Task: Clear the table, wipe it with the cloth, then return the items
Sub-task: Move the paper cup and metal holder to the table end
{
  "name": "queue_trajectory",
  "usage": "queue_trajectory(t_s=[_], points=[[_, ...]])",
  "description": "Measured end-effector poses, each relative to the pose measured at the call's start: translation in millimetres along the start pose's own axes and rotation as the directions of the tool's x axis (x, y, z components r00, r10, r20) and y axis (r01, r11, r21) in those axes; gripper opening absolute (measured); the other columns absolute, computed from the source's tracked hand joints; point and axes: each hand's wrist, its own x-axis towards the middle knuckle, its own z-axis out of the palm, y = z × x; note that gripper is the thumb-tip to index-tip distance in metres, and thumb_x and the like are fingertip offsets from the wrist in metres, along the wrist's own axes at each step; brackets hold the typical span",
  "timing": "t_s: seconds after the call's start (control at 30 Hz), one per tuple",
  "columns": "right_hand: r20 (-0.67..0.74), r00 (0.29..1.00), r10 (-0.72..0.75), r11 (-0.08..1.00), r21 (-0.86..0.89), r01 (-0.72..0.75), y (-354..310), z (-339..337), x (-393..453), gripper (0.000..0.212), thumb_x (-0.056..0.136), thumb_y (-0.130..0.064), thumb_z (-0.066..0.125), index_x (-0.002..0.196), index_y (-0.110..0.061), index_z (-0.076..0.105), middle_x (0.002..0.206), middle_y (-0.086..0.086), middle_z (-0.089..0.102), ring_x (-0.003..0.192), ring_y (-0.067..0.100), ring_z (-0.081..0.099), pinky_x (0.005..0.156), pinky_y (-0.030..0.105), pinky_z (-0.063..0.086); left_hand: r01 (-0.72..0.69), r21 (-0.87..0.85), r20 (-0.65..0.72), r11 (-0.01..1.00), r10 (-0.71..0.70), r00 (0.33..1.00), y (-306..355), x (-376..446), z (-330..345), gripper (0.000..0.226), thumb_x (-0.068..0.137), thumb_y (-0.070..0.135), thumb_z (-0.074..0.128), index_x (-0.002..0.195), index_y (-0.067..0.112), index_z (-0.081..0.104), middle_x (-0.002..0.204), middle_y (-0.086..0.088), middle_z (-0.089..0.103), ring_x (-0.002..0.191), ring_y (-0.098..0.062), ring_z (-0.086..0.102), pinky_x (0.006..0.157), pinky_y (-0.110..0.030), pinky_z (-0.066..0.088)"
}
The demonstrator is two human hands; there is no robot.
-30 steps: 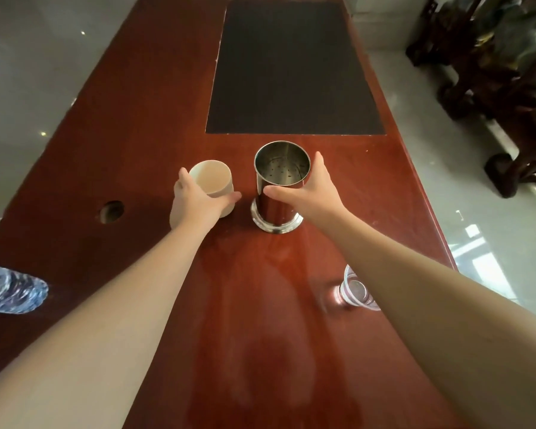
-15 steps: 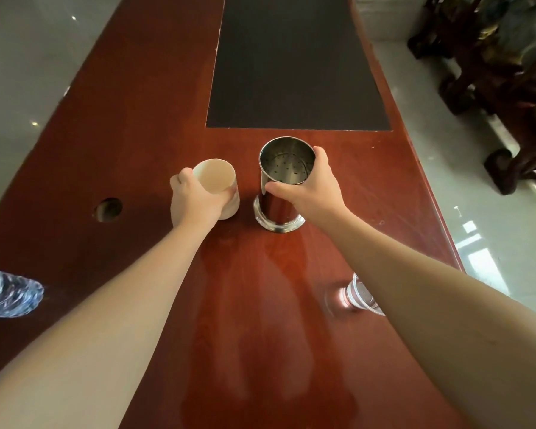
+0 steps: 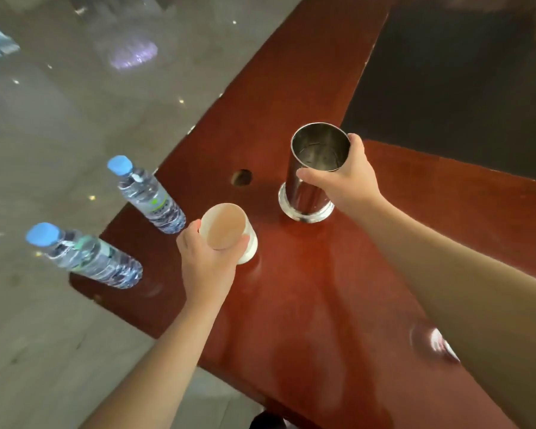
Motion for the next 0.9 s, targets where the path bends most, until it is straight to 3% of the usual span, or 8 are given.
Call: queue_trajectory(t_s=[0.1,0.27,0.37,0.63,0.8,0.9], points=[[0.102,0.994,-0.034,0.999,0.014,0.033,-15,44,-1,0.092,0.064,-0.046,0.088,0.136,-0.025,0.036,0.117,-0.014,0.047,0.105,0.008,0.049,0.068,0.01,0.036,0.049,-0.016,-0.099,0.999,-0.051,0.994,-27,-7,-33,0.081,0.061,0.042,0.085,0.128,0.013,0.049,0.124,-0.004,0.047,0.099,-0.012,0.05,0.084,-0.031,0.044],[0.238,0.968,-0.078,0.997,0.009,0.079,-36,111,-11,0.087,0.061,-0.047,0.089,0.128,-0.03,0.035,0.115,-0.013,0.046,0.103,0.009,0.047,0.065,0.009,0.035,0.126,-0.016,-0.207,0.992,-0.126,0.97,-60,-12,-74,0.081,0.063,0.044,0.084,0.129,0.011,0.05,0.127,-0.008,0.05,0.106,-0.02,0.054,0.09,-0.037,0.049],[0.296,0.951,-0.09,0.995,-0.013,0.098,-44,140,-18,0.1,0.061,-0.049,0.088,0.14,-0.023,0.033,0.118,-0.012,0.044,0.105,0.01,0.046,0.075,0.02,0.039,0.164,-0.067,-0.21,0.984,-0.175,0.962,-77,-15,-90,0.073,0.063,0.04,0.085,0.123,0.01,0.056,0.12,-0.011,0.059,0.102,-0.024,0.061,0.087,-0.045,0.054],[0.335,0.939,-0.073,0.989,-0.101,0.112,-47,174,-26,0.109,0.059,-0.052,0.088,0.146,-0.023,0.028,0.118,-0.014,0.039,0.104,0.008,0.041,0.076,0.024,0.038,0.219,-0.082,-0.246,0.972,-0.233,0.941,-99,-23,-102,0.077,0.065,0.038,0.086,0.125,0.005,0.052,0.122,-0.013,0.054,0.099,-0.025,0.06,0.081,-0.043,0.054],[0.341,0.939,-0.037,0.988,-0.127,0.085,-43,175,-31,0.114,0.059,-0.053,0.088,0.149,-0.023,0.024,0.139,-0.005,0.045,0.109,0.009,0.04,0.082,0.027,0.04,0.192,-0.08,-0.236,0.978,-0.206,0.95,-100,-22,-96,0.078,0.064,0.04,0.086,0.127,0.009,0.05,0.124,-0.007,0.05,0.1,-0.017,0.055,0.08,-0.037,0.051],[0.343,0.939,-0.032,0.988,-0.129,0.081,-43,174,-35,0.117,0.059,-0.052,0.088,0.151,-0.021,0.022,0.143,-0.002,0.044,0.122,0.017,0.047,0.085,0.027,0.04,0.164,-0.058,-0.243,0.985,-0.174,0.954,-99,-23,-92,0.08,0.065,0.042,0.084,0.13,0.015,0.046,0.123,0.001,0.043,0.104,-0.015,0.051,0.08,-0.03,0.043]])
